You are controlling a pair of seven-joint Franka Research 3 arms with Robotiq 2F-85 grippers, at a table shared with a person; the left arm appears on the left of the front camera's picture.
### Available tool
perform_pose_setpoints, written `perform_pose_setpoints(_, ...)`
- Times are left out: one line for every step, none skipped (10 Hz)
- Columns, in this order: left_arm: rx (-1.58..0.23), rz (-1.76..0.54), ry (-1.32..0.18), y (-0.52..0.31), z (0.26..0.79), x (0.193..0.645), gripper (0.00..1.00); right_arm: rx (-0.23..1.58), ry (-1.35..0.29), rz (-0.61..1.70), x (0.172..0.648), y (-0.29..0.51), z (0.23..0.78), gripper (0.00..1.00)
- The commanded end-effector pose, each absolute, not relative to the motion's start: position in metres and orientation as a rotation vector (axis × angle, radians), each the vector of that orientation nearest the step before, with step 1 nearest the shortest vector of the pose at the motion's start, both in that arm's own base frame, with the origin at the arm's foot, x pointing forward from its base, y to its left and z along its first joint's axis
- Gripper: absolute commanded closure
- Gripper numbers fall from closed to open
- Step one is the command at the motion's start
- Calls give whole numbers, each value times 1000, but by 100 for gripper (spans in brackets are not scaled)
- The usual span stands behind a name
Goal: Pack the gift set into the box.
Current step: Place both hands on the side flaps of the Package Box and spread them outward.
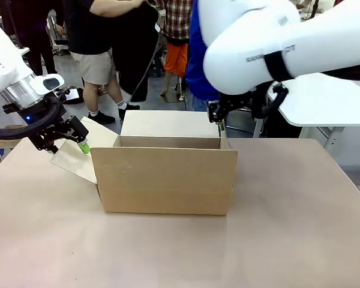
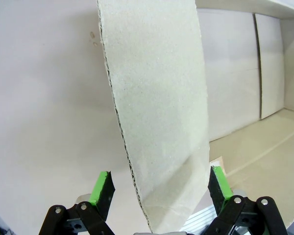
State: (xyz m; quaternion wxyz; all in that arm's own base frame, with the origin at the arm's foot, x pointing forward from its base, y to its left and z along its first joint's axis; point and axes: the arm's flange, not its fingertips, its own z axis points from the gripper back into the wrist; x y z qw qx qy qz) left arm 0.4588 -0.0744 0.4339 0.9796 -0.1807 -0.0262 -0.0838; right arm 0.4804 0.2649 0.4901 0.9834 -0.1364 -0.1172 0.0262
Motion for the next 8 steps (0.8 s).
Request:
perform_pose_setpoints(-354,-162,-54,-74,436,457,0,-189,-188,72,470,216,470,0)
perform_pose_setpoints(-354,-162,-54,-74,436,457,0,-157,-177,54,468,197,461,0)
perform_pose_setpoints(-354,-162,-54,-74,436,457,0,-121,-174,29,466,182,453,0)
perform_pose_setpoints(-354,-162,-54,-74,436,457,0,-97,-193,18,465,169,443,0)
perform_pose_setpoints(-354,-162,-54,-74,436,457,0,-7,-183,29,467,158,429,0)
perform_pose_setpoints(-354,-162,-54,-74,436,457,0,72,-181,38,470,151,414,0)
perform_pose_setpoints(-354,-162,-54,-74,436,457,0,121,-155,51,473,154,401,0)
perform_pose_setpoints(-354,-162,-54,-74,436,457,0,-45,-180,-7,473,160,425,0)
